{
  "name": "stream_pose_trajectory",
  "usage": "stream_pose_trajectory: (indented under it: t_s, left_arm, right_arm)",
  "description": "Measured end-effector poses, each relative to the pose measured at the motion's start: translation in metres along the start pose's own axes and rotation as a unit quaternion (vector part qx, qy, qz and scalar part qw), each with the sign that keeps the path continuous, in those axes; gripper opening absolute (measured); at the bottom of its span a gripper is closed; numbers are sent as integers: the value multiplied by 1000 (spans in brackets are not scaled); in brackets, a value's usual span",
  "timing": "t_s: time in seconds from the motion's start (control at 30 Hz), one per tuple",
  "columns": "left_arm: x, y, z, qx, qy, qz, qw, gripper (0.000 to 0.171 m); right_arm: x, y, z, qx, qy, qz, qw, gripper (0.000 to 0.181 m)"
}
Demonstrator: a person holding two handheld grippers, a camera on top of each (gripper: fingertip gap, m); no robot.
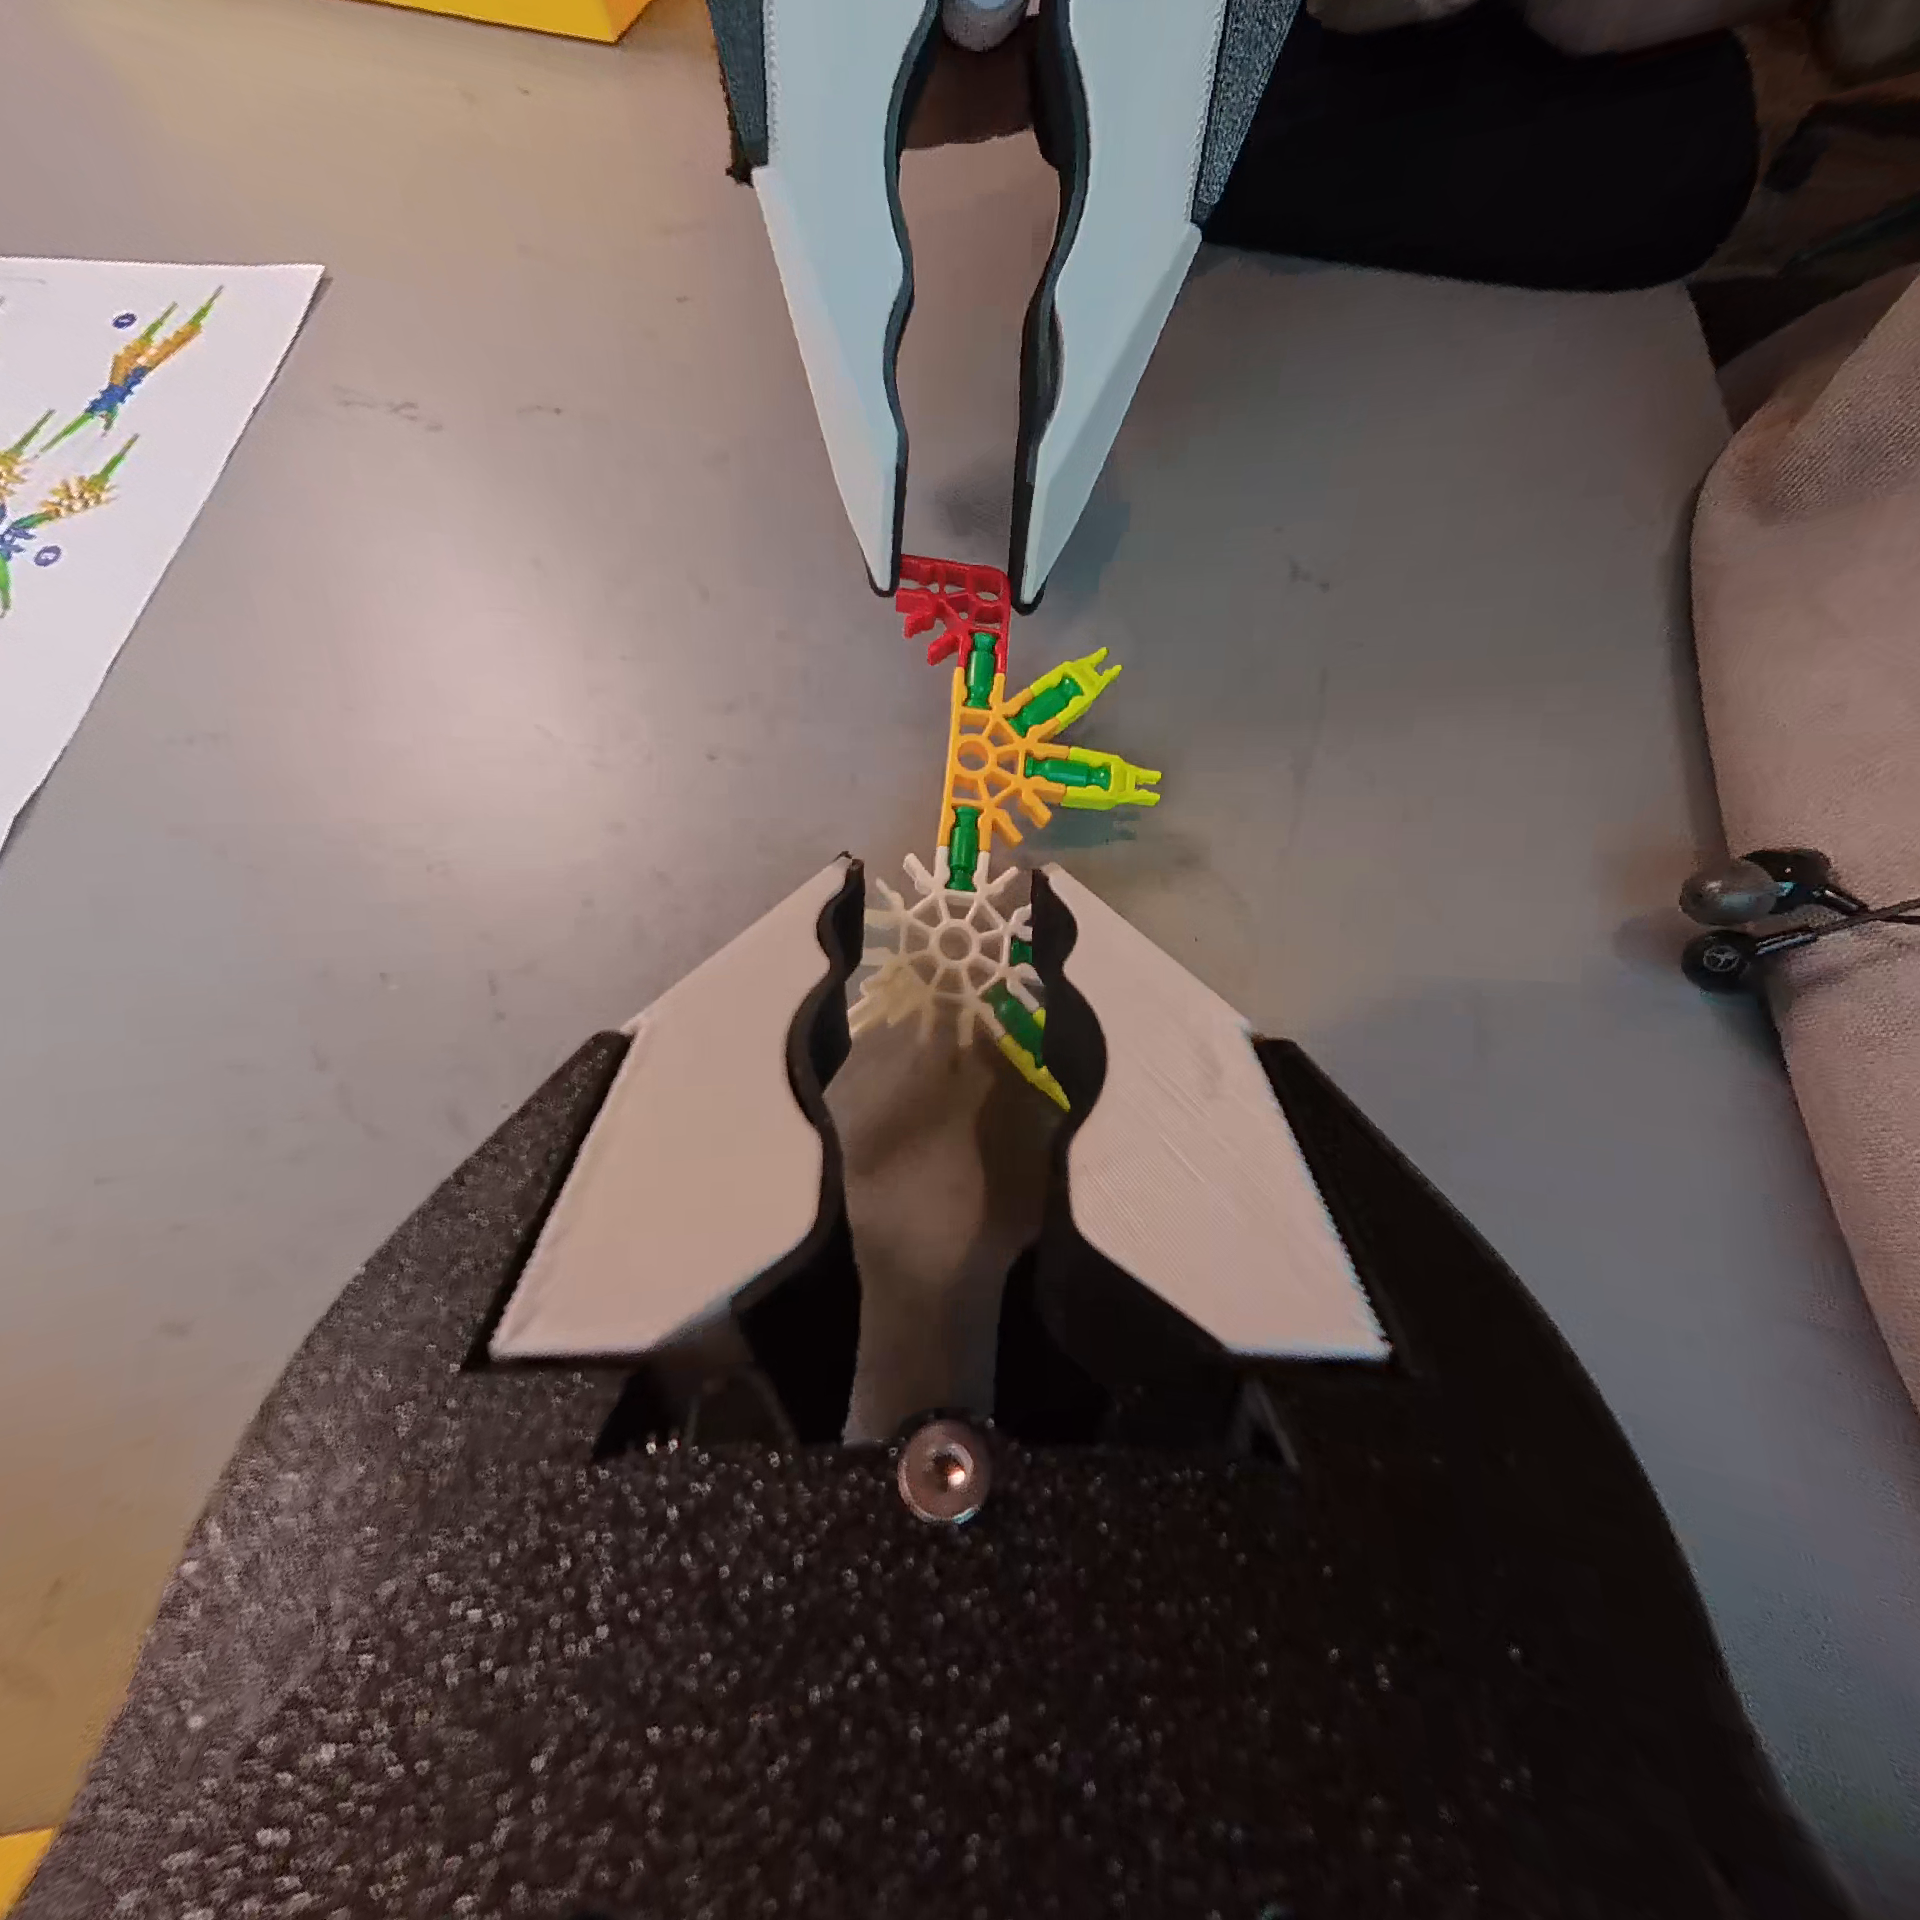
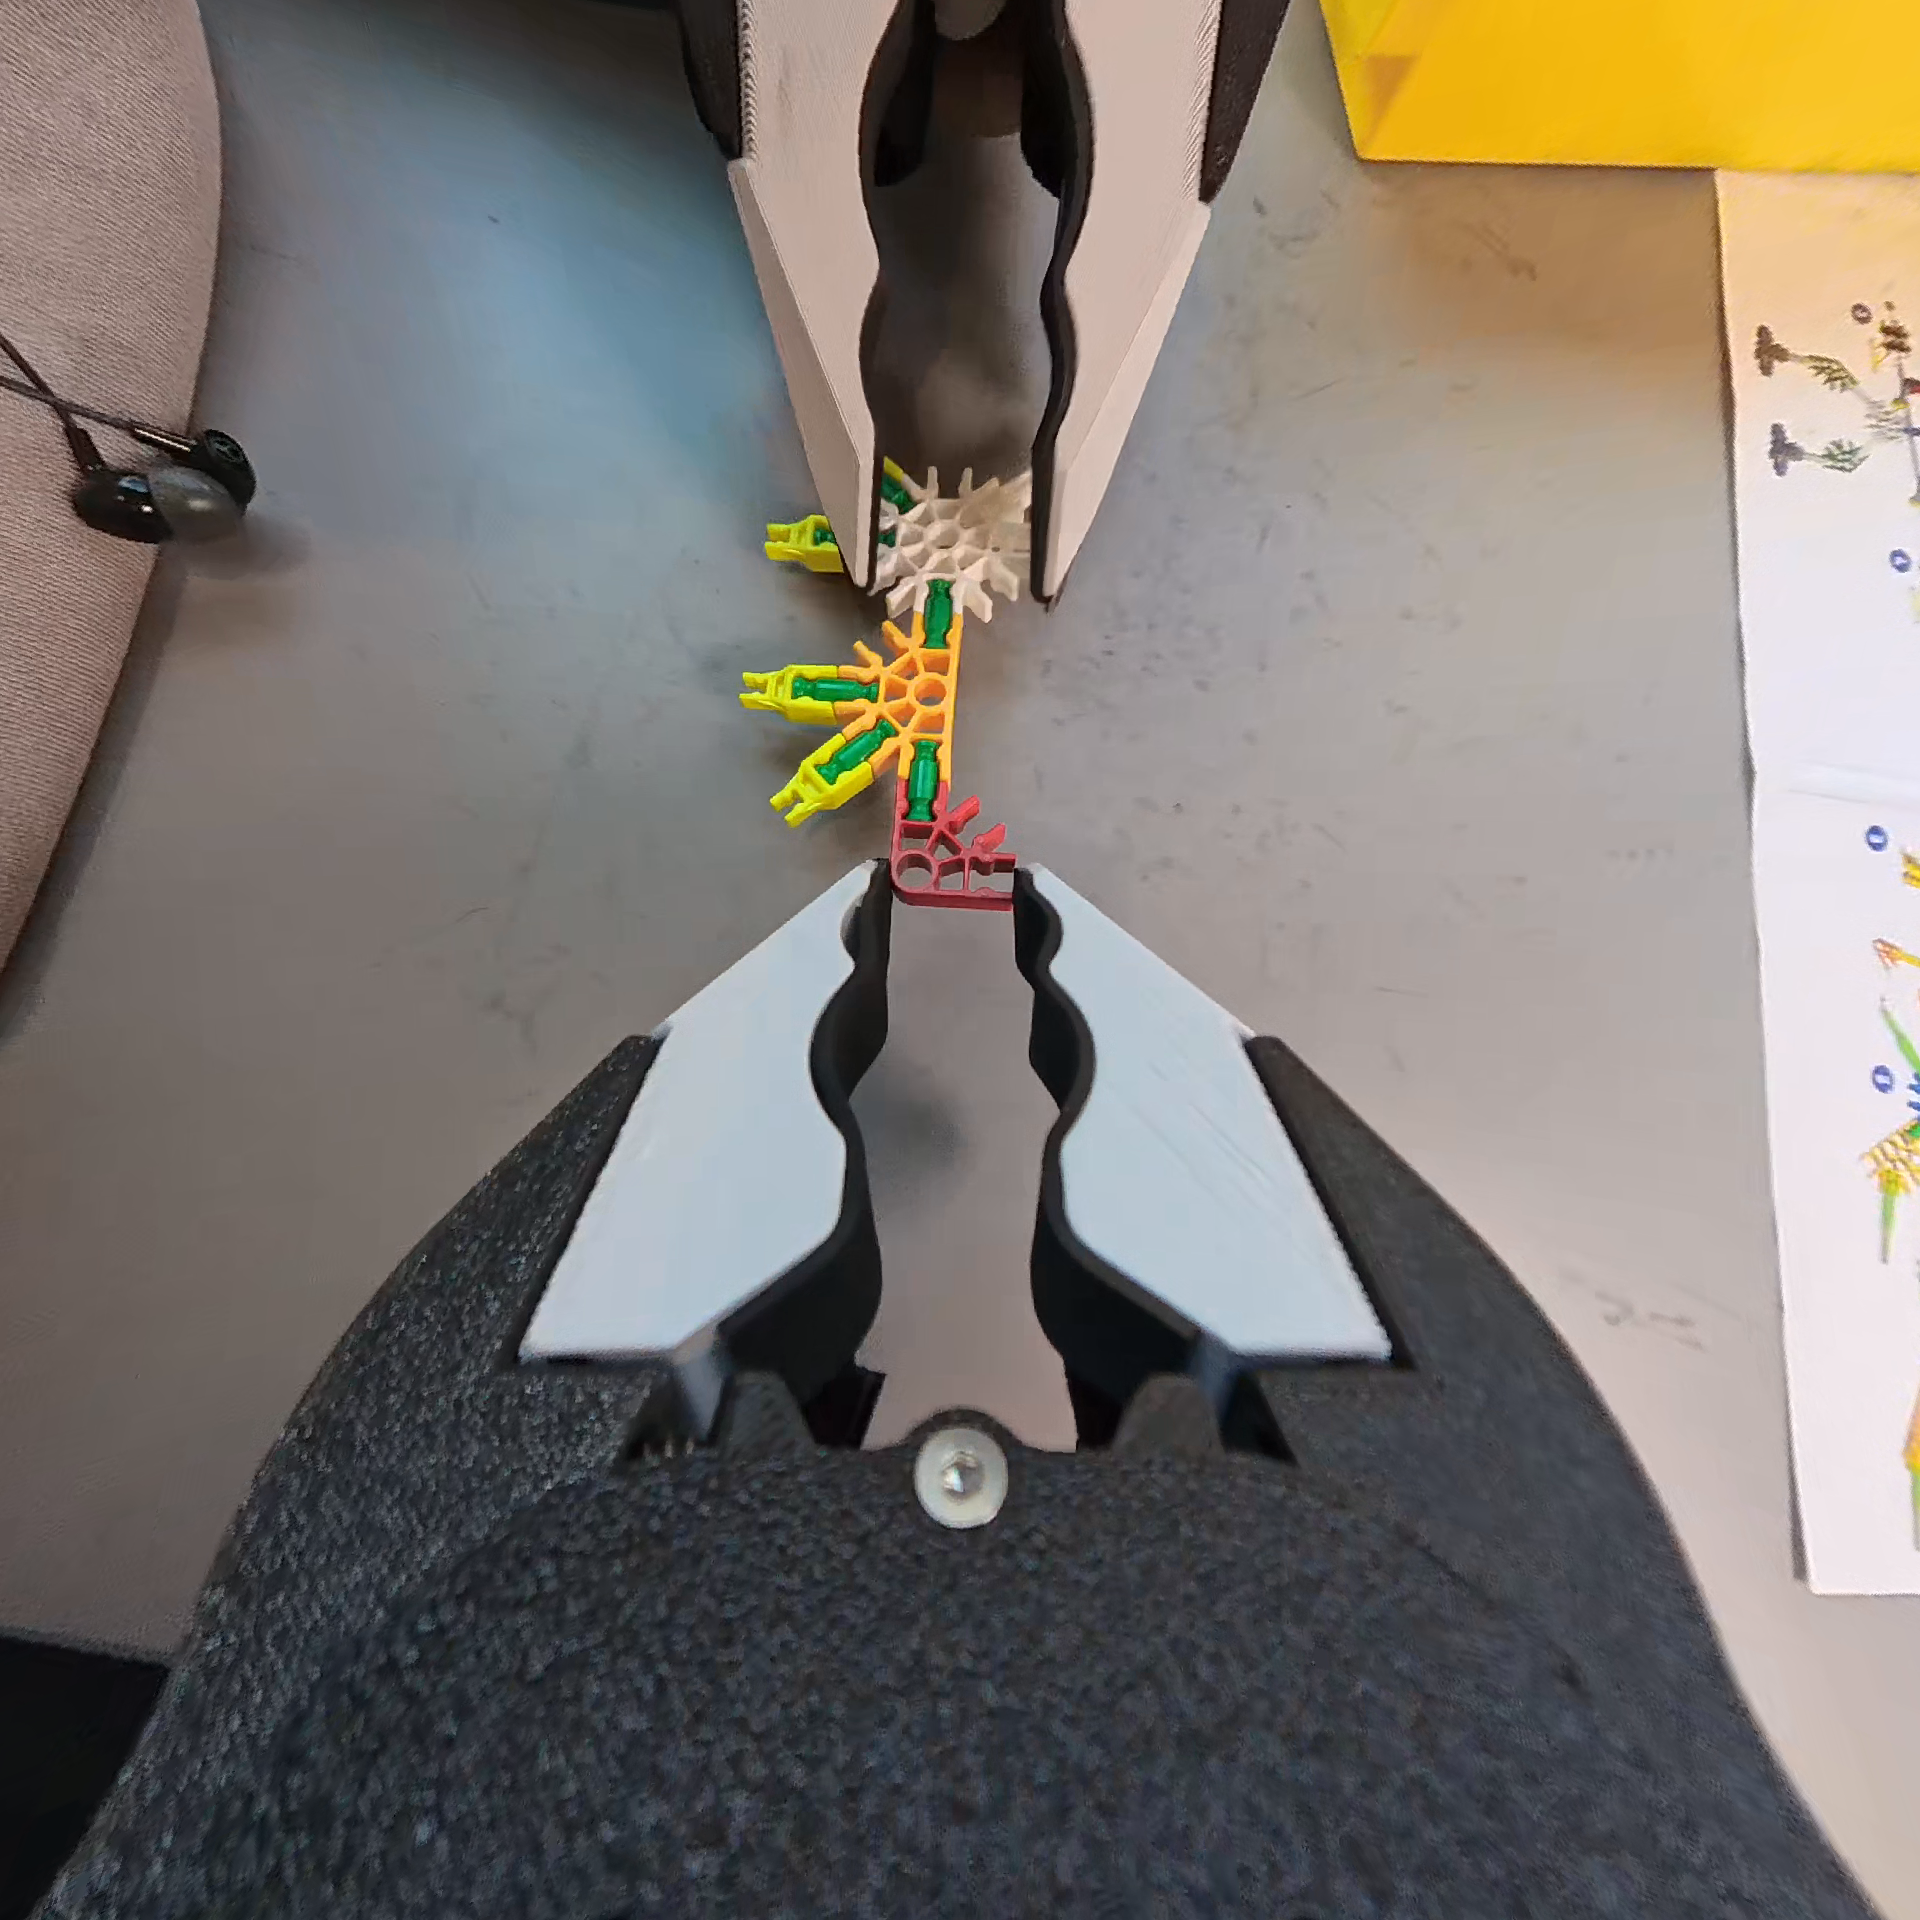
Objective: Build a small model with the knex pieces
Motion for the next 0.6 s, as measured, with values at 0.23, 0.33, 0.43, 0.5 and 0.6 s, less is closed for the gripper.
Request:
stream_pose_trajectory:
  t_s: [0.23,0.33,0.43,0.5,0.6]
  left_arm:
    - [-14,-8,22,21,12,49,998,46]
    - [-19,-15,20,3,25,55,998,46]
    - [-21,-18,15,-18,40,49,998,47]
    - [-20,-18,15,-19,37,53,998,45]
    - [-21,-19,16,-19,42,53,998,44]
  right_arm:
    - [12,-17,-2,-25,19,-19,999,22]
    - [17,-19,-3,-23,11,-29,999,22]
    - [22,-23,-5,-29,-5,-37,999,23]
    - [29,-23,-3,-20,-27,-53,998,24]
    - [36,-20,5,10,-39,-88,995,24]
Point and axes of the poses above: each gripper's, where its closed fingertips meet, z back along the fingers, y out of its top, x = y × z across the jaws, the point moved 5 cm from there along z, back along the fingers, and after that the axes turned 7 degrees about -y, right-handed, at the moved point
